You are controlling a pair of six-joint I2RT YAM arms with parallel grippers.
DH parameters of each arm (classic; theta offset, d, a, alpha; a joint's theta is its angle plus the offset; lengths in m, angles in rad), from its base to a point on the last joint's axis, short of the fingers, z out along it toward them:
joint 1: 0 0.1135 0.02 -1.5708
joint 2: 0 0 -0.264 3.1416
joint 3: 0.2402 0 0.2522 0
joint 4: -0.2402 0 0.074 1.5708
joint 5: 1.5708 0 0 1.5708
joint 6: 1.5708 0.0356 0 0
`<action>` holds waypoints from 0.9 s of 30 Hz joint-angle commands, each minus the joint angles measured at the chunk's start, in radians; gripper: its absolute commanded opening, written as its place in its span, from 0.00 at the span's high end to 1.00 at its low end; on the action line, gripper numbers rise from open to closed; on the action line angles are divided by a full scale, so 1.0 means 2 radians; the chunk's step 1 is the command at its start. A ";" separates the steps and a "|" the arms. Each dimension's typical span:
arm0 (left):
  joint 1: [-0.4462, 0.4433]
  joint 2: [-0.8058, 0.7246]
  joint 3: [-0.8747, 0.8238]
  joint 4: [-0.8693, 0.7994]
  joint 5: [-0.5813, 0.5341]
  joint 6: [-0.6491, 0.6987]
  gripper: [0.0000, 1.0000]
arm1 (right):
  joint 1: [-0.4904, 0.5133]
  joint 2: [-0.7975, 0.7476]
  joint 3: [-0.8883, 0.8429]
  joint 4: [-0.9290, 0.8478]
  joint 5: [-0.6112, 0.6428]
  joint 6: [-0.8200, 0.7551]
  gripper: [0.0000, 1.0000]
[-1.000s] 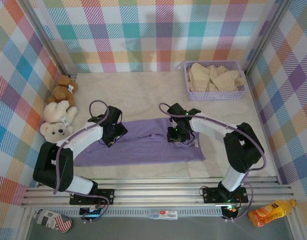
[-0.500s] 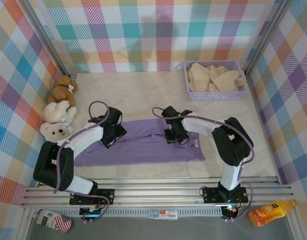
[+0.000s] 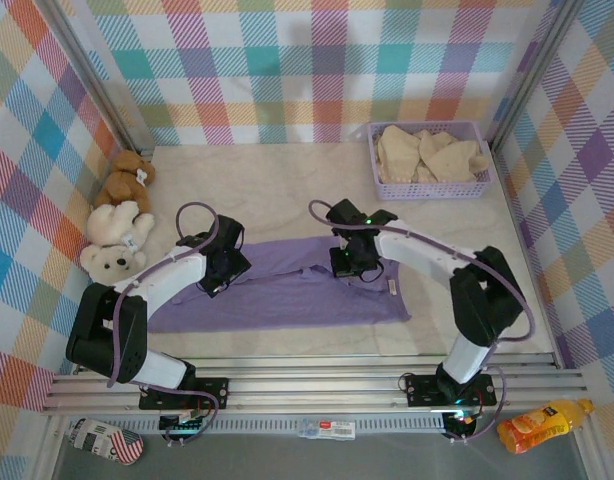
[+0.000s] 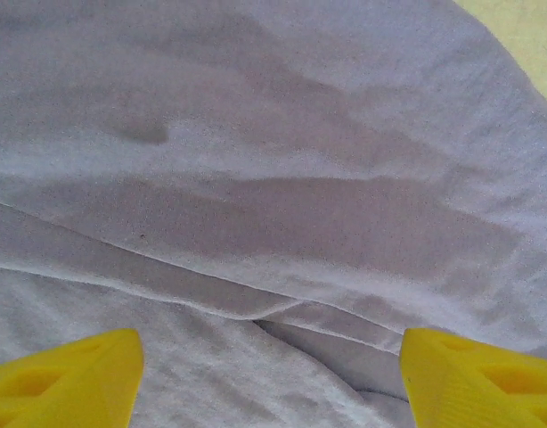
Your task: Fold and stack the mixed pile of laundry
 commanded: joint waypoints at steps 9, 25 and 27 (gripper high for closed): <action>0.003 0.026 0.021 -0.020 -0.001 0.017 0.17 | -0.011 0.001 0.011 -0.049 -0.167 -0.005 0.48; -0.053 0.067 0.059 -0.009 0.105 0.070 0.20 | -0.153 -0.109 -0.174 0.015 -0.126 0.035 0.58; -0.055 0.074 0.046 0.001 0.105 0.062 0.20 | -0.152 -0.107 -0.193 0.038 -0.140 0.043 0.61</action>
